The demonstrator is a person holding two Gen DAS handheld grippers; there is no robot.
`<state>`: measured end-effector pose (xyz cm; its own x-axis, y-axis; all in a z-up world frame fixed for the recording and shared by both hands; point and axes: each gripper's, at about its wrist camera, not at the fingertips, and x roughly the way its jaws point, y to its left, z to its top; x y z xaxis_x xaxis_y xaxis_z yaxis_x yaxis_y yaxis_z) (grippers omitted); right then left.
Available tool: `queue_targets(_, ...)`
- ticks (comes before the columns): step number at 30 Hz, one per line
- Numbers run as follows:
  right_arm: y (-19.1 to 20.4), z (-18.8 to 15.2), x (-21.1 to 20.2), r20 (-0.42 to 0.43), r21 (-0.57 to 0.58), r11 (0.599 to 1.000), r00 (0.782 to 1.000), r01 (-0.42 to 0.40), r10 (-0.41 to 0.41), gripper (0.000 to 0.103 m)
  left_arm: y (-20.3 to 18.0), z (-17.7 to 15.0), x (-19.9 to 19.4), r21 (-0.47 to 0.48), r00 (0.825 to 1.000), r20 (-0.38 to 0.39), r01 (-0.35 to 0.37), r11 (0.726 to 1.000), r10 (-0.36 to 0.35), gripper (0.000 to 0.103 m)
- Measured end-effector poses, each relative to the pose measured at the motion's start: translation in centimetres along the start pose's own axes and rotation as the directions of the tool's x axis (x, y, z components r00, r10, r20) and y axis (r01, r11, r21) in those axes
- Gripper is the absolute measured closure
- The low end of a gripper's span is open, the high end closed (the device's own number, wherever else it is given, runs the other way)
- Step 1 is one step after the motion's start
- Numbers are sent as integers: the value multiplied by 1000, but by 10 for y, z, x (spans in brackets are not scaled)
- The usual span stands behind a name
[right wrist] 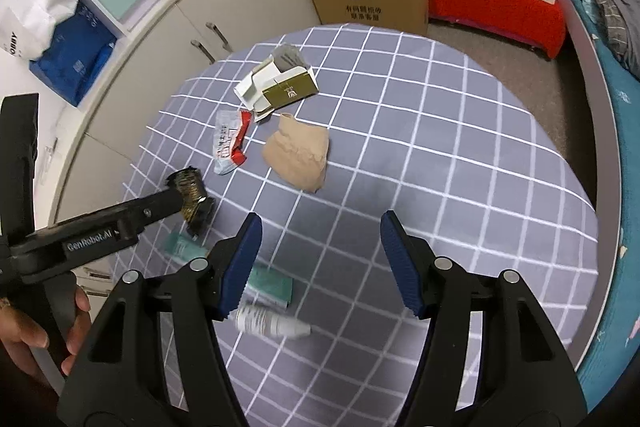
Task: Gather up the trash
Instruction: 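Grasp the black wrapper with the left gripper while the right grasps the brown paper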
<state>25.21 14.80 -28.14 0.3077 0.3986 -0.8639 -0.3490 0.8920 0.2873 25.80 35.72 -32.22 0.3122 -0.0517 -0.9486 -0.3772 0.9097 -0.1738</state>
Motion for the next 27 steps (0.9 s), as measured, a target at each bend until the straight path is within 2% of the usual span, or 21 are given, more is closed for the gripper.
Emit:
queue_targets(5, 5, 17, 29, -32, -21, 1000, 999, 11, -11, 42, 8, 8, 25, 19, 999, -33, -18, 1000, 18, 36)
queue_targets(11, 10, 30, 55, -51, -52, 999, 999, 5, -8, 42, 20, 15, 42, -6, 998, -62, -1, 1000, 1, 63)
queue_targets(13, 10, 32, 62, -51, -50, 999, 999, 1, -4, 42, 23, 14, 47, -4, 997, -72, -12, 1000, 11, 78)
queue_targets(14, 11, 34, 65, -51, -49, 999, 999, -1, -2, 42, 25, 15, 48, -2, 997, -74, -6, 1000, 6, 78)
queue_targets(16, 12, 37, 70, -51, -52, 999, 999, -11, 8, 42, 24, 15, 43, 14, 999, -54, -1, 1000, 2, 90)
queue_targets(19, 15, 39, 77, -51, -72, 997, 999, -21, 17, 42, 22, 17, 33, 26, 1000, -16, -26, 999, 27, 94)
queue_targets(23, 19, 41, 83, -70, -94, 994, 997, -51, 44, 73, 21, 20, 13, 2, 999, 38, -35, 999, 35, 95)
queue_targets(27, 18, 40, 72, -74, -95, 993, 995, -75, 68, 83, 8, 24, -5, 25, 998, 65, -25, 999, 24, 95)
